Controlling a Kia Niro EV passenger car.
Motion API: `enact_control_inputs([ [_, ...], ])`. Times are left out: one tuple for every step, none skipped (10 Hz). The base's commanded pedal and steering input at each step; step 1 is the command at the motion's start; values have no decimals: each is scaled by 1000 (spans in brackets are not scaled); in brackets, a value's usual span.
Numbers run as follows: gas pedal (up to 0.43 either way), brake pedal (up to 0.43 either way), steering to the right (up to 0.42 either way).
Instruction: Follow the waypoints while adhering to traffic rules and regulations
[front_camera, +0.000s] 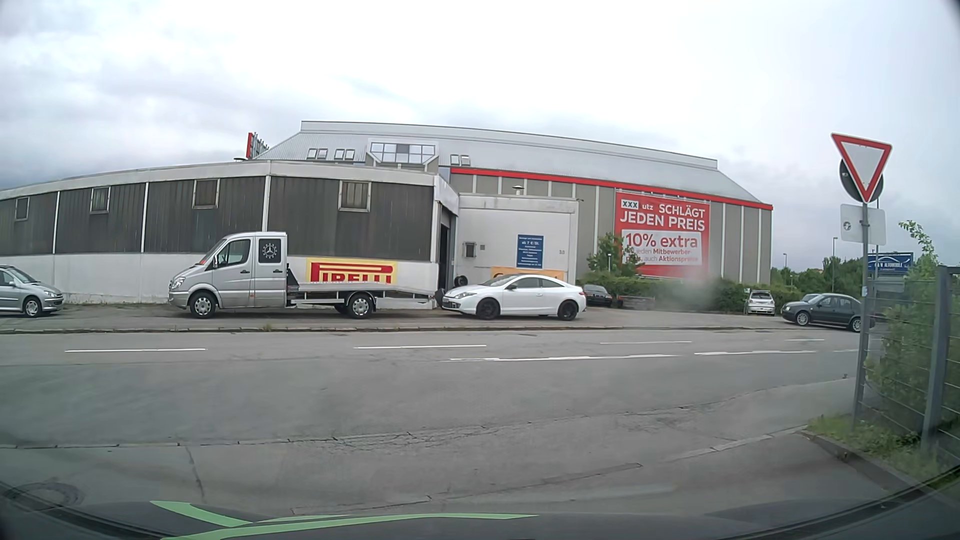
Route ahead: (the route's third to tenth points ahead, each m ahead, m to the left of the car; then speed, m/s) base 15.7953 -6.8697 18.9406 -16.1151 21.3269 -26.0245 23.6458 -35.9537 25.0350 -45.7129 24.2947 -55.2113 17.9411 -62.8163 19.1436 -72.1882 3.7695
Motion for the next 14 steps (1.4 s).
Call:
enact_control_inputs([
  [0, 226, -43],
  [0, 220, -38],
  [0, 220, -33],
  [0, 213, -29],
  [0, 189, -26],
  [0, 177, -20],
  [0, 177, -11],
  [0, 159, 2],
  [0, 116, 30],
  [0, 12, 64],
  [0, 0, 110],
  [0, 0, 161],
  [0, 0, 203],
  [0, 0, 246],
])
